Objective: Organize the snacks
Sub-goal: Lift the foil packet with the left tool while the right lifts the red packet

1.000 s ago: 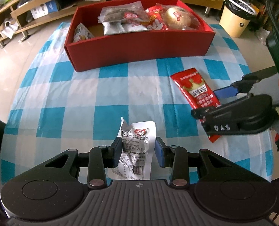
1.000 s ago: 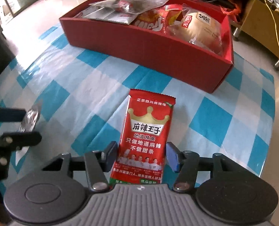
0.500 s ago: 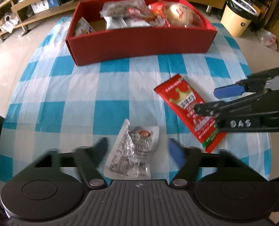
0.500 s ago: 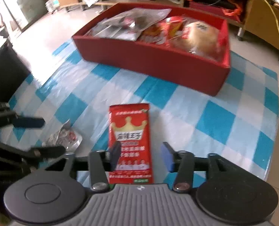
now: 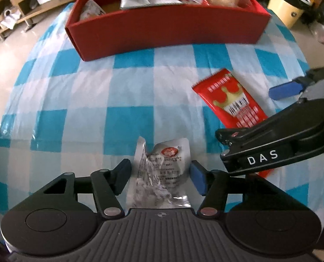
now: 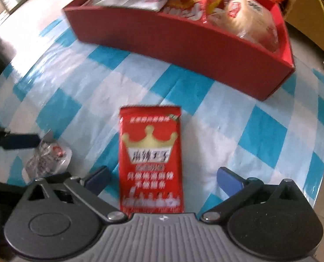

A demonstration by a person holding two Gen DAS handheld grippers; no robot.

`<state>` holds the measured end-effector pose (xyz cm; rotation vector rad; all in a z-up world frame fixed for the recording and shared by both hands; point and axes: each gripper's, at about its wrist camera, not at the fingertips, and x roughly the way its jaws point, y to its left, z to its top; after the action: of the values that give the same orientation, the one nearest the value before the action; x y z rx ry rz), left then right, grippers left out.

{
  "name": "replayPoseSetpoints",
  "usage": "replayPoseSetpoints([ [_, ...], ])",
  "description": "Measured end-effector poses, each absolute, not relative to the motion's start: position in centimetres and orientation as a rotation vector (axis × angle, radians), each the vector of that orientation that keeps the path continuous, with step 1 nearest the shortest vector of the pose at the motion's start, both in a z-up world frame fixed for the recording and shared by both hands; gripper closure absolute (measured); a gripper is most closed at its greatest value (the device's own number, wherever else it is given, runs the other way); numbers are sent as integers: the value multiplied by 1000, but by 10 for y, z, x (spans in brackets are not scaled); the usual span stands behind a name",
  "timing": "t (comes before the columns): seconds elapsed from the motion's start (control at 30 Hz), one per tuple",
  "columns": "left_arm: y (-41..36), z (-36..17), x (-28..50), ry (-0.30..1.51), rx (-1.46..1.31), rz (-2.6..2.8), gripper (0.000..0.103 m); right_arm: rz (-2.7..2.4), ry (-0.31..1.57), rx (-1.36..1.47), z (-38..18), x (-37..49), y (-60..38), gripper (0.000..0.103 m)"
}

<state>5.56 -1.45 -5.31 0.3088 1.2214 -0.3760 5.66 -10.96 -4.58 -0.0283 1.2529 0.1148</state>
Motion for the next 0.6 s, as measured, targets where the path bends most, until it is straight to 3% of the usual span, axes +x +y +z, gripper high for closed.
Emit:
replayPoseSetpoints([
  [0.07, -16, -54, 56, 1215, 313, -372, 29, 91, 1215, -11, -47, 56, -111, 0],
  [0.17, -20, -52, 47, 1185, 329, -379, 39, 120, 1167, -33, -48, 51, -110, 0],
  [0.23, -21, -51, 45, 1186, 335, -368, 40, 165, 1151, -63, -45, 45, -110, 11],
  [0.3, -18, -50, 44, 1201, 322, -362, 41, 199, 1139, -84, -37, 38, -107, 41],
  [0.33, -16, -50, 44, 1209, 317, -366, 41, 212, 1135, -96, -34, 34, -103, 47],
  [0.6, 4, -30, 50, 1172, 210, -350, 41, 204, 1125, -46, -21, 31, -118, 54],
])
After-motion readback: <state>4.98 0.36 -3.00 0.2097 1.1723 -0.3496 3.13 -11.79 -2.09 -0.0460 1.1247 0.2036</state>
